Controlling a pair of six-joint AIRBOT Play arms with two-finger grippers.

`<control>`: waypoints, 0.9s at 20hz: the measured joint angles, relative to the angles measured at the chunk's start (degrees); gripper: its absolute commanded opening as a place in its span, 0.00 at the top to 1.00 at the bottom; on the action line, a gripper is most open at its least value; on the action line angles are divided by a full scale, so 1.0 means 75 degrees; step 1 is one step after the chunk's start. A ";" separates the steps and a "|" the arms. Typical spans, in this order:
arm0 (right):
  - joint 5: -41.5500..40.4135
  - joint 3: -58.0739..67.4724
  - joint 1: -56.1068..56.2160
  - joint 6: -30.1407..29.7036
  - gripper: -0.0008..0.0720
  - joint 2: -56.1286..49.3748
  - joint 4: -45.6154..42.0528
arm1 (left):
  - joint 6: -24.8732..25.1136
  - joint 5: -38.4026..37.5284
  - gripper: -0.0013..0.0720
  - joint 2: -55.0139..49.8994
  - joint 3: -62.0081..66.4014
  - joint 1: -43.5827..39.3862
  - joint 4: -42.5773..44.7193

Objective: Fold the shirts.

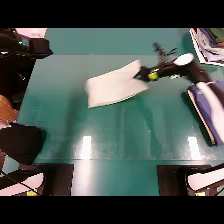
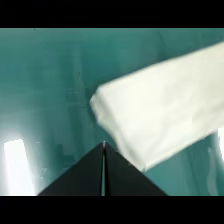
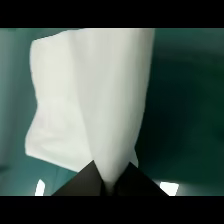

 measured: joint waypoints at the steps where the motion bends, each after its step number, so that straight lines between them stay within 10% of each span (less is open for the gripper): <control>1: 0.0070 0.0003 -0.0493 0.0169 0.97 0.0303 -0.0286 | 0.0000 0.0020 0.94 0.0000 0.0000 -0.0143 0.0000; 10: 0.0857 0.0012 -0.4791 0.1262 0.97 0.1751 -0.1751 | -0.0256 0.0134 0.94 -0.0017 0.0000 -0.0530 -0.0044; 18: 0.0804 0.0749 -0.5732 0.0985 0.97 0.1912 -0.1151 | -0.0504 0.0195 0.94 -0.0026 0.0000 -0.0548 -0.0061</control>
